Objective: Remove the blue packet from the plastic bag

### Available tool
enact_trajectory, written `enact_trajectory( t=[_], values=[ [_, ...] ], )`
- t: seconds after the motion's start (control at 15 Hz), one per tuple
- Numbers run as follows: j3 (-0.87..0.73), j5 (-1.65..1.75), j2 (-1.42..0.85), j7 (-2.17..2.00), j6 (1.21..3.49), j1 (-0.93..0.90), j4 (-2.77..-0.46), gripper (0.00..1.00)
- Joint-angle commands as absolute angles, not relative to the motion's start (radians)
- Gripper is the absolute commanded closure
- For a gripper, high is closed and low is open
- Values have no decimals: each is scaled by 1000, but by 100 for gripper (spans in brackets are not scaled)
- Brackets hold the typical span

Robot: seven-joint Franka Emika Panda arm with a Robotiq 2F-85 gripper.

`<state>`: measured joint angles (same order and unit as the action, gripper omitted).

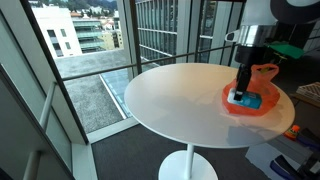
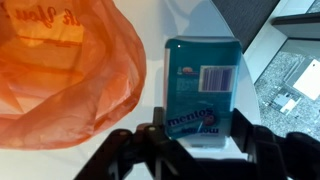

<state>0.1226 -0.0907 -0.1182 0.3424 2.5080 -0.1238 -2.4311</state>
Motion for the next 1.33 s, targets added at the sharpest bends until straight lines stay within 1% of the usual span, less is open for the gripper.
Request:
enact_trajectory(
  t=[0.0,0.67,1.2,1.27],
  values=[
    [134,-90,-174,358,2530,-108,-2425,59],
    [133,-46,-288,328,2647,-92,-2433,59],
    [132,-10,-322,319,2668,-84,-2429,59],
    [132,-8,-324,319,2667,-83,-2428,53]
  ],
)
